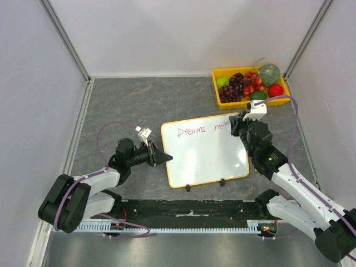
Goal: Write a sentence on the whiteboard
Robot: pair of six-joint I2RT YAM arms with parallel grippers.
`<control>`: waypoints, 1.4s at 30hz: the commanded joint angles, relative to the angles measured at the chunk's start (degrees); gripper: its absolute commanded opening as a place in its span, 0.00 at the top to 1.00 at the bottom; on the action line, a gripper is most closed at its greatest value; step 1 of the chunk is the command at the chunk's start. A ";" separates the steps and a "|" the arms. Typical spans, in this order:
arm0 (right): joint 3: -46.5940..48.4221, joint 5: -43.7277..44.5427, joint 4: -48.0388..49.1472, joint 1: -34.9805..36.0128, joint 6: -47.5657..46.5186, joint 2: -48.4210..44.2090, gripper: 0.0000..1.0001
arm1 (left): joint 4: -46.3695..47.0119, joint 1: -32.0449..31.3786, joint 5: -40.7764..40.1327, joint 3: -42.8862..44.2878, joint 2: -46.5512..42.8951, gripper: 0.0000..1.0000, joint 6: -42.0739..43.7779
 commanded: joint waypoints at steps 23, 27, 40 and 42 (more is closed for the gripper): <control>-4.45 -0.91 -4.79 -0.11 2.08 -5.74 1.00 | -3.11 -0.20 -4.04 -0.03 0.74 0.98 5.38; -4.45 -0.03 -4.96 -0.20 1.91 -6.01 1.00 | -3.11 -0.20 -4.04 -0.03 0.74 0.98 5.38; -2.08 2.70 -4.70 -0.11 1.03 -6.45 1.00 | -3.11 -0.20 -4.04 -0.03 0.65 0.98 5.38; -1.73 2.79 -4.61 -0.11 1.12 -6.89 1.00 | -3.03 -0.11 -4.04 -0.03 0.65 0.98 5.38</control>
